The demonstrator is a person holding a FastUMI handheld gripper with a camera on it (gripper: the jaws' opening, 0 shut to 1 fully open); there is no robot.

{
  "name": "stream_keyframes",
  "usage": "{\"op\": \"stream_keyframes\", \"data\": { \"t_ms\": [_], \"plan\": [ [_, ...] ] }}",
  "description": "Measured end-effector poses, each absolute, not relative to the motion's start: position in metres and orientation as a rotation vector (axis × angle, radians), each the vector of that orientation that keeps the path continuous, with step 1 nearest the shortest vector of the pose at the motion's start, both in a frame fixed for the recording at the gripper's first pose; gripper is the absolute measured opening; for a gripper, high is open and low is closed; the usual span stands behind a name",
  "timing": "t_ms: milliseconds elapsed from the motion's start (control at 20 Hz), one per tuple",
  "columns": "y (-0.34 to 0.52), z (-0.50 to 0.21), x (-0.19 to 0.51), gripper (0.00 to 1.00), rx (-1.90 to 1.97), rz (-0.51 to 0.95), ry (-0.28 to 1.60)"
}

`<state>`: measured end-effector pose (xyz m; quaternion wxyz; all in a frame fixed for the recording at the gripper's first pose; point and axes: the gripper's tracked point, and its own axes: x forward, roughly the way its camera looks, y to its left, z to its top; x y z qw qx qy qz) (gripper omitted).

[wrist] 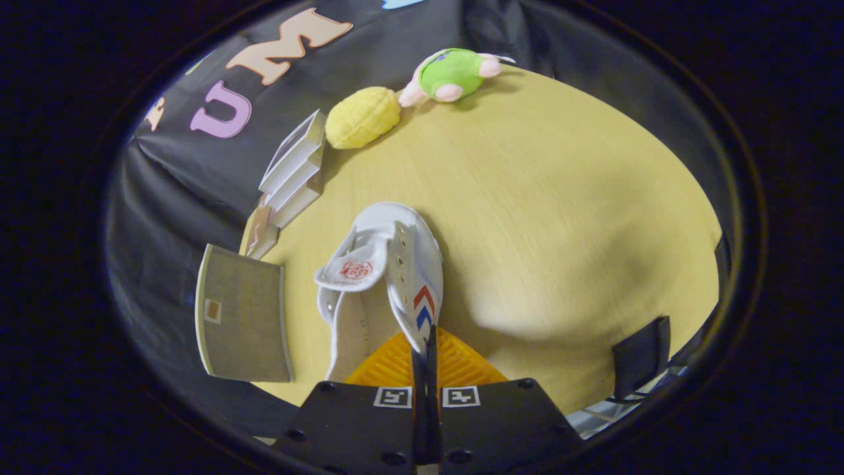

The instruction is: Open the storage box then place both shoes into the box .Put the left shoe in first, then the right shoe, with the right side of both shoes facing outward in a uniform manner.

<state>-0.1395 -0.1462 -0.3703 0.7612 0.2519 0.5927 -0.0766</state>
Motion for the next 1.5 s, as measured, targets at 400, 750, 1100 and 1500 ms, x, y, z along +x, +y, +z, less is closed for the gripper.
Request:
{"op": "stream_keyframes", "data": {
  "t_ms": [400, 750, 1100, 1500],
  "plan": [
    [-0.101, -0.34, -0.122, 0.03, 0.612, -0.113, 1.253],
    [-0.063, -0.302, -0.102, 0.03, 0.633, -0.125, 1.207],
    [-0.017, -0.245, -0.072, 0.03, 0.621, -0.135, 1.122],
    [0.057, -0.232, -0.065, 0.03, 0.594, -0.091, 1.12]
  ]
}}
